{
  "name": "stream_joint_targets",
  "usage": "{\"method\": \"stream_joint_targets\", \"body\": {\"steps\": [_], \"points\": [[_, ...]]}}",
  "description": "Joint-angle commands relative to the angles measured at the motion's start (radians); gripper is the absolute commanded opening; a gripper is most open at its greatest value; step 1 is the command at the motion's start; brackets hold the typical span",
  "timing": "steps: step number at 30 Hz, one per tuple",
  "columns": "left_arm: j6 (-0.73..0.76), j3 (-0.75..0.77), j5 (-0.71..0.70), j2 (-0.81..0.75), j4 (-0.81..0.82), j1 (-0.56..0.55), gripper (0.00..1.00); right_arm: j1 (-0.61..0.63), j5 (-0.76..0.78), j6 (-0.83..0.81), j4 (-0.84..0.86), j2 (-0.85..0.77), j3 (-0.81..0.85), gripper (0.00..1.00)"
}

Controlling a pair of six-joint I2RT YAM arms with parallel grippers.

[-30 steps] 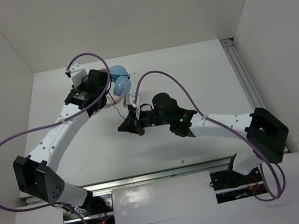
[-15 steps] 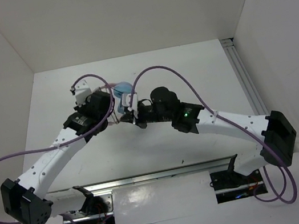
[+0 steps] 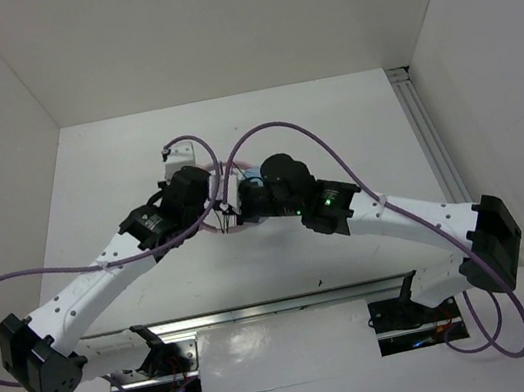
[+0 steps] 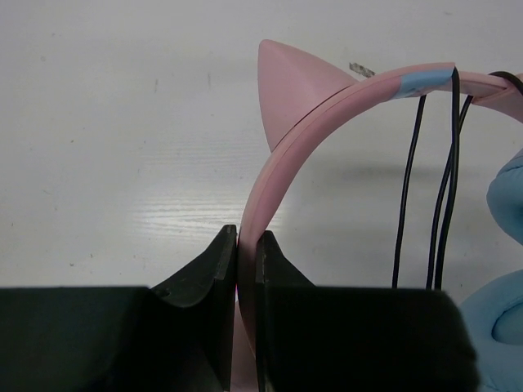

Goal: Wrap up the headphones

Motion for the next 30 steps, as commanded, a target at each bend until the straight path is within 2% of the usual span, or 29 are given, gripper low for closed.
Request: {"method": "stream_joint_targets", "body": {"steps": [1, 11, 15, 21, 30], "points": [[0.056, 0.052, 0.097, -0.014, 0.069, -0.012, 0.0, 0.008, 0.017, -0.065, 0.012, -0.038, 0.067, 0.0], [0.117, 0.043, 0.329, -0.101, 0.069, -0.021, 0.0, 0.008, 0.08, -0.092, 0.041, -0.038, 0.046, 0.0], [0.117, 0.054, 0.28, -0.123, 0.029, -0.021, 0.0, -0.005, 0.089, -0.102, 0.05, -0.047, 0.026, 0.0], [0.127, 0.075, 0.28, -0.132, -0.009, -0.021, 0.0, -0.05, 0.114, -0.102, 0.084, -0.056, 0.008, 0.0], [0.127, 0.084, 0.337, -0.178, -0.009, -0.021, 0.0, -0.118, 0.059, -0.063, 0.104, -0.047, 0.008, 0.04]]}}
